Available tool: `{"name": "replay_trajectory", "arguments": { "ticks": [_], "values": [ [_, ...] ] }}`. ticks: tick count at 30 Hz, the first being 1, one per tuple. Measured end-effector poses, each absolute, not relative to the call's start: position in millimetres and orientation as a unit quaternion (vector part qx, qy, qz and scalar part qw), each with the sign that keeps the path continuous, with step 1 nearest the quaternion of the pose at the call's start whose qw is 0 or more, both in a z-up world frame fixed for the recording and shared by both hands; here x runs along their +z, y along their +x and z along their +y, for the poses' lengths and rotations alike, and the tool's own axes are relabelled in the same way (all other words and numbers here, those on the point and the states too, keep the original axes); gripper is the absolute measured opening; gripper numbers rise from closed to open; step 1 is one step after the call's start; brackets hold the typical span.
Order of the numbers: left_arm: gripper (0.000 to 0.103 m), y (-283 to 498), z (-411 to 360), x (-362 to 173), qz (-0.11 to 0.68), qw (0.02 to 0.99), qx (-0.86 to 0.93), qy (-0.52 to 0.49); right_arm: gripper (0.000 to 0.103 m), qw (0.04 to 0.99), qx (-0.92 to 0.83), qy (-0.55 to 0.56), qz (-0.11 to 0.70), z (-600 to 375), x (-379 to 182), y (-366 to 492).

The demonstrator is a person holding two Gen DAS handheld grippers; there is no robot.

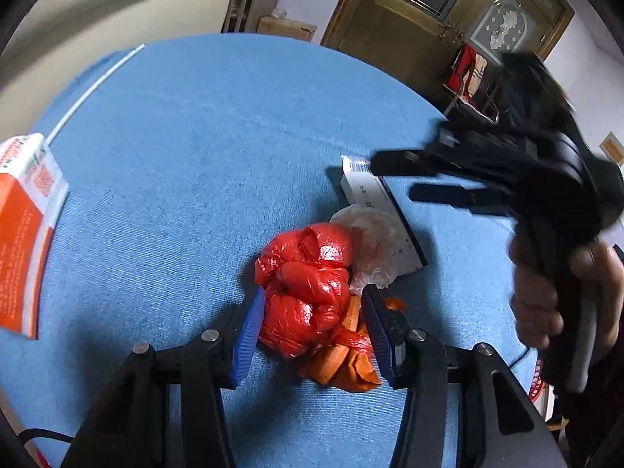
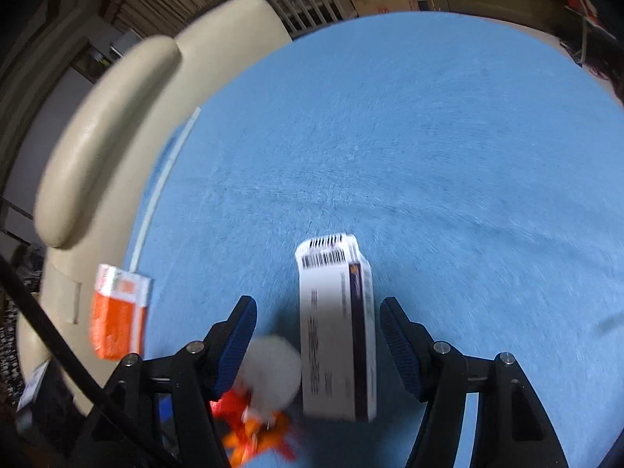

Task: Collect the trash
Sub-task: 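Grasp the red plastic bag with left gripper while right grasps white medicine box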

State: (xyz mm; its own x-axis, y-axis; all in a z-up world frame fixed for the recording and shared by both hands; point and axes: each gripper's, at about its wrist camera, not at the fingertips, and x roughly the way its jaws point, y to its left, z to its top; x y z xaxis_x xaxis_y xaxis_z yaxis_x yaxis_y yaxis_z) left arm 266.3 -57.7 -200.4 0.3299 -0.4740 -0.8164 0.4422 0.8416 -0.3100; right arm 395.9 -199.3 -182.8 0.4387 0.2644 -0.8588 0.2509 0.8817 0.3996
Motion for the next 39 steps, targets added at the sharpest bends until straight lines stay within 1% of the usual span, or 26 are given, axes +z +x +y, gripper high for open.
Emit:
{"name": "replay_trajectory", "arguments": {
  "ticks": [5, 8, 9, 10, 11, 19, 24, 31, 39],
  "values": [
    [0.05, 273, -57, -211, 0.512, 0.811, -0.283, -0.019, 0.07, 0.796, -0.019, 0.199, 0.571, -181, -205, 423],
    [0.048, 270, -57, -216, 0.511, 0.809, -0.288, -0.02, 0.069, 0.809, -0.039, 0.154, 0.566, -171, -206, 426],
    [0.047, 271, -57, -216, 0.509, 0.811, -0.288, -0.02, 0.061, 0.813, -0.041, 0.149, 0.562, -169, -206, 426],
    [0.047, 270, -57, -215, 0.508, 0.812, -0.288, -0.019, 0.048, 0.815, -0.049, 0.135, 0.561, -167, -206, 425],
    [0.046, 270, -57, -215, 0.507, 0.813, -0.286, -0.02, 0.047, 0.817, -0.054, 0.123, 0.561, -163, -207, 427],
    [0.045, 249, -49, -211, 0.509, 0.816, -0.272, -0.019, 0.047, 0.816, -0.062, 0.17, 0.548, -192, -209, 391],
    [0.045, 225, -46, -209, 0.515, 0.811, -0.277, -0.013, 0.047, 0.821, -0.063, 0.186, 0.536, -206, -200, 343],
    [0.045, 170, -55, -203, 0.514, 0.804, -0.3, 0.004, 0.047, 0.828, -0.049, 0.204, 0.52, -208, -192, 270],
    [0.045, 117, -56, -187, 0.507, 0.801, -0.318, 0.031, 0.047, 0.821, -0.055, 0.212, 0.527, -208, -205, 194]
  ]
}}
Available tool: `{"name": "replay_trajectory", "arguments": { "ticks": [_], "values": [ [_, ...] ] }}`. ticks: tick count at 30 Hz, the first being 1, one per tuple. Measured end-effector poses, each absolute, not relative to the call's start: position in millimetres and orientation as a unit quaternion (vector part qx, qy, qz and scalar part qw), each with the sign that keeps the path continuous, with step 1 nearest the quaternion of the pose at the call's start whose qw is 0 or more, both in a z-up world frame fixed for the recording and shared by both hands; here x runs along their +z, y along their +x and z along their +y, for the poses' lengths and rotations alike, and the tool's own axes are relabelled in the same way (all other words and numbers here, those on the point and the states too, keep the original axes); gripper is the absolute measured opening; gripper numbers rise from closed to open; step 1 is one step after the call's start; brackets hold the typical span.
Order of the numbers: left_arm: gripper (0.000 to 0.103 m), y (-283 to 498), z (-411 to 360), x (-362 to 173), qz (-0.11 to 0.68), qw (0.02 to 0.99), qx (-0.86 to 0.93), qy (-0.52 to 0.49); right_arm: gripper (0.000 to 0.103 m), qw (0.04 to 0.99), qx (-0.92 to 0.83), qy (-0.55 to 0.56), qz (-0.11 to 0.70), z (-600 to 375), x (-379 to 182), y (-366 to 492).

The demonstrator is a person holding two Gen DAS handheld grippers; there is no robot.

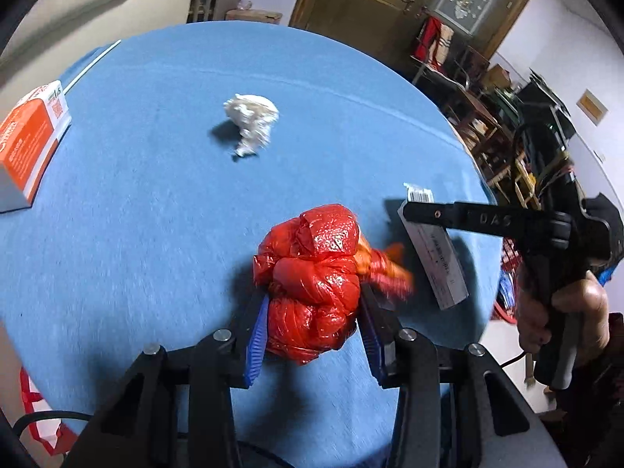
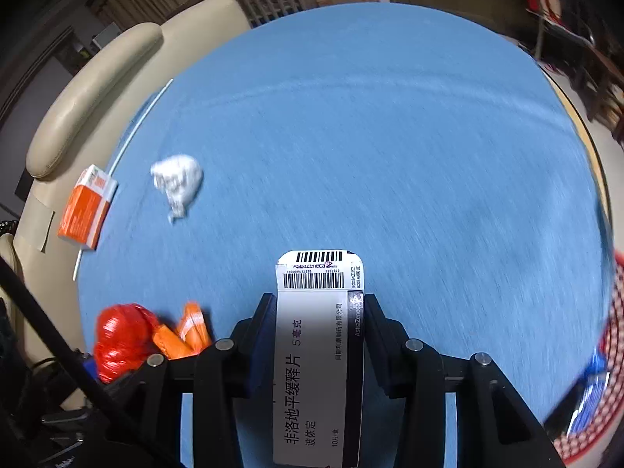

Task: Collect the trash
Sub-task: 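Grasp the red plastic bag with left gripper while right grasps white medicine box, then lift the red bag with left gripper while right lifts the white box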

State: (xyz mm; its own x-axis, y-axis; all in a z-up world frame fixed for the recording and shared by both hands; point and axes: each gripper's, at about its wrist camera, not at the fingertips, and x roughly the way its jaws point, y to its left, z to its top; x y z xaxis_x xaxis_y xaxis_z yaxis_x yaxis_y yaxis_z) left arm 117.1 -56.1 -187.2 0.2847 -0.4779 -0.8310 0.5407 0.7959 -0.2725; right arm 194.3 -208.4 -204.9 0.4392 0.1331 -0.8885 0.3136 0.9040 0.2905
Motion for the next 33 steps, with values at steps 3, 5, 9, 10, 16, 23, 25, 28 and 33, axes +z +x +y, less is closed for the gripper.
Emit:
{"name": "replay_trajectory", "arguments": {
  "ticks": [3, 5, 9, 10, 16, 23, 25, 28, 33],
  "values": [
    [0.045, 108, -51, -187, 0.504, 0.804, -0.312, 0.04, 0.047, 0.829, -0.071, 0.195, 0.52, -213, -204, 173],
    [0.045, 104, -46, -193, 0.508, 0.805, -0.302, 0.044, 0.05, 0.837, -0.091, 0.154, 0.517, -208, -203, 166],
    [0.045, 111, -51, -204, 0.522, 0.804, -0.281, 0.05, 0.057, 0.843, -0.086, 0.131, 0.514, -201, -203, 156],
    [0.045, 107, -48, -207, 0.526, 0.802, -0.278, 0.049, 0.062, 0.844, -0.085, 0.126, 0.515, -201, -203, 154],
    [0.047, 110, -46, -211, 0.529, 0.802, -0.274, 0.05, 0.067, 0.842, -0.087, 0.073, 0.527, -190, -209, 133],
    [0.055, 110, -45, -213, 0.526, 0.804, -0.273, 0.05, 0.067, 0.85, -0.085, 0.038, 0.518, -178, -209, 104],
    [0.045, 108, -43, -212, 0.524, 0.805, -0.273, 0.052, 0.048, 0.857, -0.09, 0.035, 0.506, -179, -208, 101],
    [0.044, 107, -44, -206, 0.517, 0.81, -0.272, 0.055, 0.048, 0.858, -0.088, 0.056, 0.502, -185, -204, 96],
    [0.044, 97, -49, -176, 0.491, 0.827, -0.265, 0.077, 0.048, 0.874, -0.08, 0.074, 0.473, -191, -184, 82]
  ]
}}
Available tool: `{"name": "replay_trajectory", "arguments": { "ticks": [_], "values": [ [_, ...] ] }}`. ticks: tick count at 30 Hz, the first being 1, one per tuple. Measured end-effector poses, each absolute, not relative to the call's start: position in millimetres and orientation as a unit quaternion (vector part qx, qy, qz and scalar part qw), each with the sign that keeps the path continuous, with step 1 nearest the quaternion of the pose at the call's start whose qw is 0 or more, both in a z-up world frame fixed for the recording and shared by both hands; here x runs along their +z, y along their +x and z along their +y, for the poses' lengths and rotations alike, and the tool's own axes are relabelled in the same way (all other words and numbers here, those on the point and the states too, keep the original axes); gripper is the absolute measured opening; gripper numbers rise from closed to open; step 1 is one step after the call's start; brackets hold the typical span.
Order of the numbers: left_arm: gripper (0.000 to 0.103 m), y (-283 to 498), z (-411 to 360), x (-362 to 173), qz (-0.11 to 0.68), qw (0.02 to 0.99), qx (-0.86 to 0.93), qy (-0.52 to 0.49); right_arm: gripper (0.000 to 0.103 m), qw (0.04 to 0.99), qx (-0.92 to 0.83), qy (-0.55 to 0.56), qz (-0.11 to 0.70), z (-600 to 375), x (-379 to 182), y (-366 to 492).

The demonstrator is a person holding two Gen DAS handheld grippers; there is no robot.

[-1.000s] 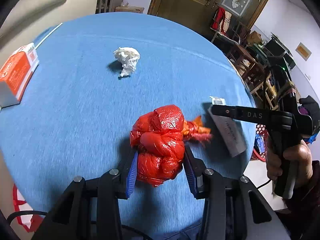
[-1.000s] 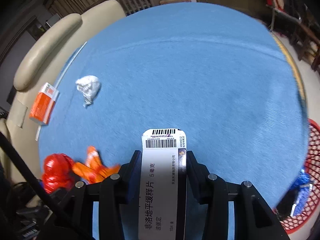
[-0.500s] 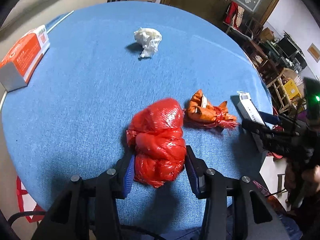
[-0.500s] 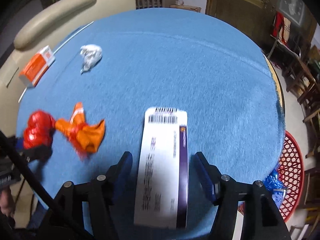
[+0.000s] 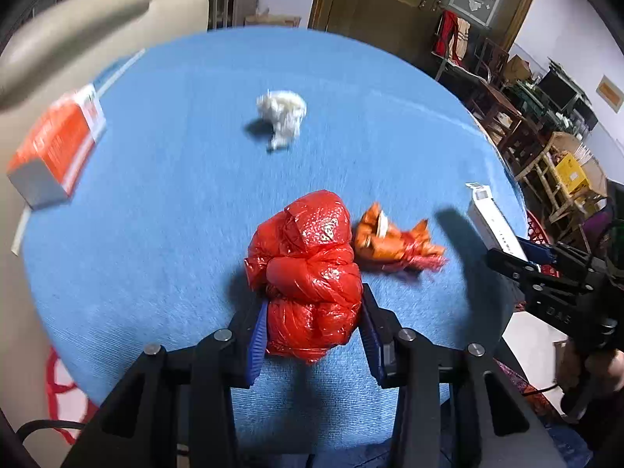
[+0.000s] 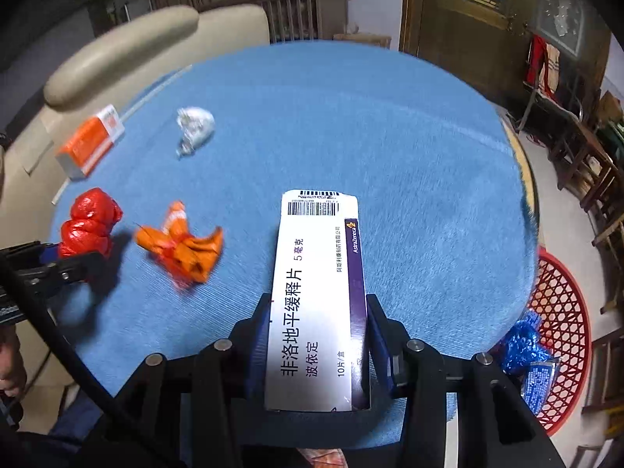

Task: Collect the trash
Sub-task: 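Lift the red bag with left gripper while right lifts the white box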

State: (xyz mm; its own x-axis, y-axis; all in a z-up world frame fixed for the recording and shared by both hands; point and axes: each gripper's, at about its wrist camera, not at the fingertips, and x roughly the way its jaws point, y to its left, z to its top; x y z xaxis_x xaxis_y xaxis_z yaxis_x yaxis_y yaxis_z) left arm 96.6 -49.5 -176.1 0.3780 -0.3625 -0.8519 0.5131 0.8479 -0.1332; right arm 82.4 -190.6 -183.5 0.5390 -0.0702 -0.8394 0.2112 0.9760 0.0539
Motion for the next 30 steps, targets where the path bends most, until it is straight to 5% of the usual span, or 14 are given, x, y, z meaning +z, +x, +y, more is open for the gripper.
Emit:
{"name": "replay_trajectory", "arguments": {
  "ticks": [18, 30],
  "values": [
    [0.044, 25, -87, -41, 0.311, 0.904, -0.221, 0.19, 0.048, 0.93, -0.059, 0.116, 0.343, -182, -71, 1],
    [0.044, -6, -102, -13, 0.254, 0.92, -0.204, 0.219, 0.048, 0.948, -0.071, 0.117, 0.288, -174, -50, -28]
  ]
}}
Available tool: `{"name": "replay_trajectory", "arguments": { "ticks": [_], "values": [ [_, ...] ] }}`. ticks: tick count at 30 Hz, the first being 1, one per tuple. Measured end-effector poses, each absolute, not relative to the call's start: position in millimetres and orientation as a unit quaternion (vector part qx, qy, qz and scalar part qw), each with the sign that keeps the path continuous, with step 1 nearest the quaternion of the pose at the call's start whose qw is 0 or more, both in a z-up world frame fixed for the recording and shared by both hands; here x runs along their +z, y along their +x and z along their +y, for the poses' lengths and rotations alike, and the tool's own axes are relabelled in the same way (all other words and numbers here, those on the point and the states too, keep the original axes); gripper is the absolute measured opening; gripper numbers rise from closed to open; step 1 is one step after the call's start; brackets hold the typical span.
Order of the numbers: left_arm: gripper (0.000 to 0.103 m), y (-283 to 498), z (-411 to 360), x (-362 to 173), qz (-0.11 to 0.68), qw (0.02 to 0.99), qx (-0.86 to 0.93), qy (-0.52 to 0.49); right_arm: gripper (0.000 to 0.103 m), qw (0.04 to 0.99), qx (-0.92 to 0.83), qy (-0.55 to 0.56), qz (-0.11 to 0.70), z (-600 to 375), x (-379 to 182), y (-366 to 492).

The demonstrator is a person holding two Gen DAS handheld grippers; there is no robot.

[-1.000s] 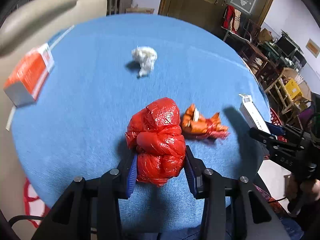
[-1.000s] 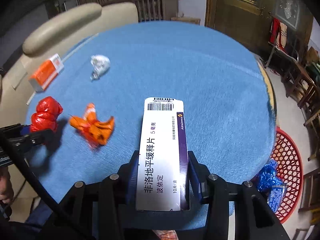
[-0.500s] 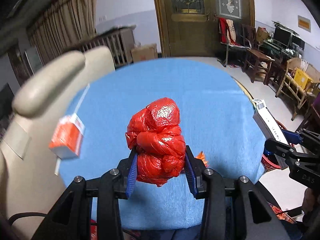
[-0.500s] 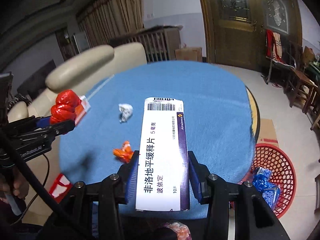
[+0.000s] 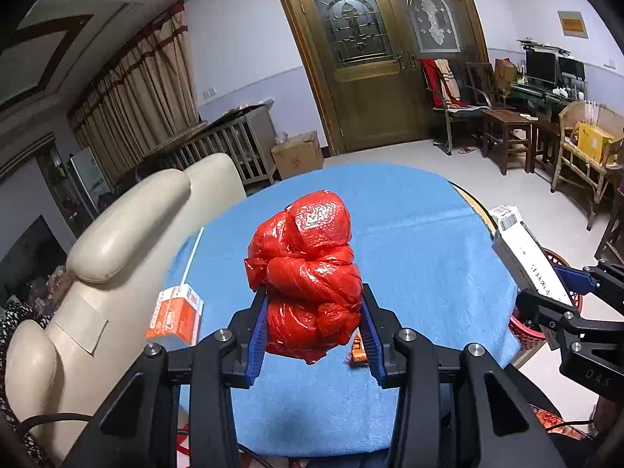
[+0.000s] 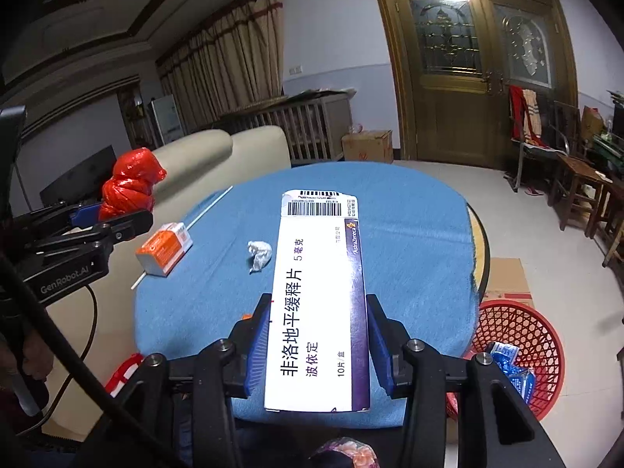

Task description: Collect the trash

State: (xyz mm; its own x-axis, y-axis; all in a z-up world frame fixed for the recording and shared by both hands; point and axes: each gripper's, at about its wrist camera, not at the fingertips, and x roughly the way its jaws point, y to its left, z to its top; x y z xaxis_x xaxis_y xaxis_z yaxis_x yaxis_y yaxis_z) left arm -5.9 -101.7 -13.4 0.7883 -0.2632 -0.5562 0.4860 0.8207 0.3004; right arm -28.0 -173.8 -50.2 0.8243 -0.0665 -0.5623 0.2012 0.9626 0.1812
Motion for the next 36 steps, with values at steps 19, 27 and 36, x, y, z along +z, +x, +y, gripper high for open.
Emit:
{"name": "replay_trajectory", "arguments": {
  "ticks": [19, 27, 36],
  "values": [
    [0.044, -11, -123, -24, 0.25, 0.912, -0.199, 0.258, 0.048, 0.941, -0.072, 0.145, 0.296, -183, -64, -32],
    [0.045, -12, -129, -26, 0.25, 0.908, -0.201, 0.268, 0.048, 0.939, -0.073, 0.154, 0.298, -188, -68, -33],
    [0.045, -16, -138, -30, 0.251, 0.903, -0.208, 0.28, 0.048, 0.935, -0.08, 0.17, 0.3, -198, -74, -36]
  ]
}}
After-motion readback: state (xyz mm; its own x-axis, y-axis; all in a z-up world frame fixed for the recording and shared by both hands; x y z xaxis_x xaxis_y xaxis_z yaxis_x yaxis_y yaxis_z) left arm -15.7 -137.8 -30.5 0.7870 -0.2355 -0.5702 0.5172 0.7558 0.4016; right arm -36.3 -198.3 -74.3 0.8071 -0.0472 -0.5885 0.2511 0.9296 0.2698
